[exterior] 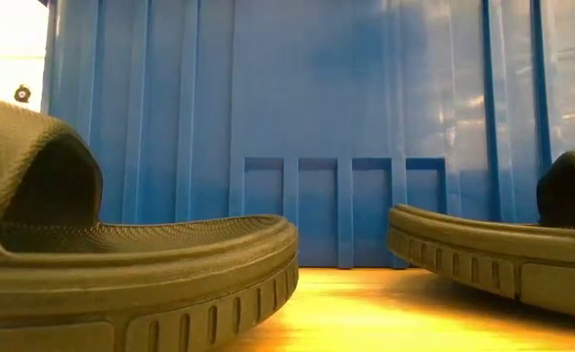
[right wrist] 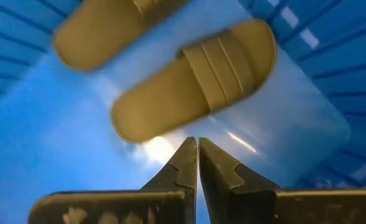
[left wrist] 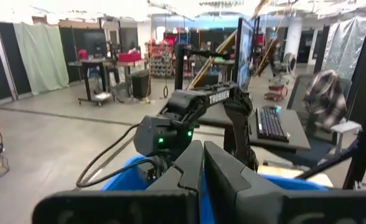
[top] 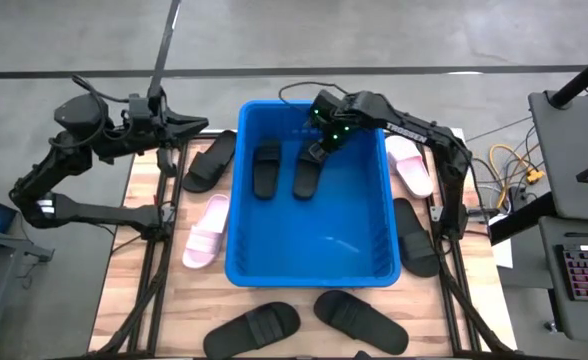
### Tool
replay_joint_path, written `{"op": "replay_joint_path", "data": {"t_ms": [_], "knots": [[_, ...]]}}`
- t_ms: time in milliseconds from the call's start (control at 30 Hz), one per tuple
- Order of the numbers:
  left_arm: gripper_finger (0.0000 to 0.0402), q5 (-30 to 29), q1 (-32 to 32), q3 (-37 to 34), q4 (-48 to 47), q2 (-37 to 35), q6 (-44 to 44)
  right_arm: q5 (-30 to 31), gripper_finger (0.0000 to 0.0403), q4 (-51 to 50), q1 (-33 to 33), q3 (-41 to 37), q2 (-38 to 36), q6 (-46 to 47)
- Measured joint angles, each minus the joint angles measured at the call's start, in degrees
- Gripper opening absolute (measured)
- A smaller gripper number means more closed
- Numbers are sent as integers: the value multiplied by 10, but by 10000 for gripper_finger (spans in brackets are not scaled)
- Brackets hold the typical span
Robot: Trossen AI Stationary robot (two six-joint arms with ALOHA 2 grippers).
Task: Pick and place slides into bin
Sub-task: Put the black slide into the blue bin
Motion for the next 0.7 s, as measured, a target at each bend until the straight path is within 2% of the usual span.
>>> {"op": "replay_joint_path", "data": {"t_ms": [300,467,700], "knots": [[0,0,0,-1,-42,-13,-2,1,8,-38,1,-9,59,-31],[0,0,0,-1,-42,-15,-2,44,8,-33,0,-14,81,-34],[0,0,0,-1,-45,-24,-2,50,8,51,0,-68,75,-31]]}}
